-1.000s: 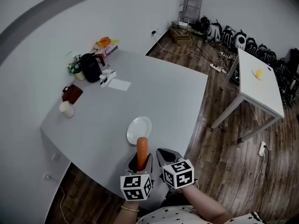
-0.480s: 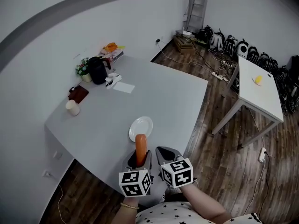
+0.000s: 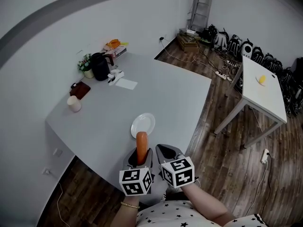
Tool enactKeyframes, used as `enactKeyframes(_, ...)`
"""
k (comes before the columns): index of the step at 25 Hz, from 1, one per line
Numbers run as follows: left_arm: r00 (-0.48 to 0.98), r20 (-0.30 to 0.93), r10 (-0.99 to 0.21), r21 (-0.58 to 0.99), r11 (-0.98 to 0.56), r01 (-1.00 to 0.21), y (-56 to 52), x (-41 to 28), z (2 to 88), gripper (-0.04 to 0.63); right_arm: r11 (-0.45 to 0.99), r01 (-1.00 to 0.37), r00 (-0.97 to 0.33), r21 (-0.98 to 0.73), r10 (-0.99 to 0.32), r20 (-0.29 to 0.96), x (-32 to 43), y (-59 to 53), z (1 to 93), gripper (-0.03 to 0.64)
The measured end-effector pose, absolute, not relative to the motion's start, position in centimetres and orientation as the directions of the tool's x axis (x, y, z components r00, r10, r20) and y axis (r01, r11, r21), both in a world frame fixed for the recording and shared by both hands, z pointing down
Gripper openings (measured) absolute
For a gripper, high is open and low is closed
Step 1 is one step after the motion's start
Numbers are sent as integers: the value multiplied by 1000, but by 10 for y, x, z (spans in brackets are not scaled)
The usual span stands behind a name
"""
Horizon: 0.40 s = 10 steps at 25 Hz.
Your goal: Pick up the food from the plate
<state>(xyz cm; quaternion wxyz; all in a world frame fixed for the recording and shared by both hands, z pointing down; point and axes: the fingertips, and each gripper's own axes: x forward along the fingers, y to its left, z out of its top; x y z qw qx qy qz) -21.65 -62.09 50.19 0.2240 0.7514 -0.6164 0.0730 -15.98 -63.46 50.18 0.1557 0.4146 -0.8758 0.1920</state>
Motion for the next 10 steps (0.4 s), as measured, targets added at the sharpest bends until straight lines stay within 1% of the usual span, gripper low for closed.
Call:
enactKeyframes(6, 229, 376, -898, 247, -141, -959, -622, -213, 495, 201, 580, -789, -601, -200, -664, 445, -156, -632, 501, -2)
enactKeyframes(10, 231, 368, -901, 232, -151, -961, -623, -217, 489, 202, 576, -789, -605, -212, -669, 432, -164, -633, 497, -2)
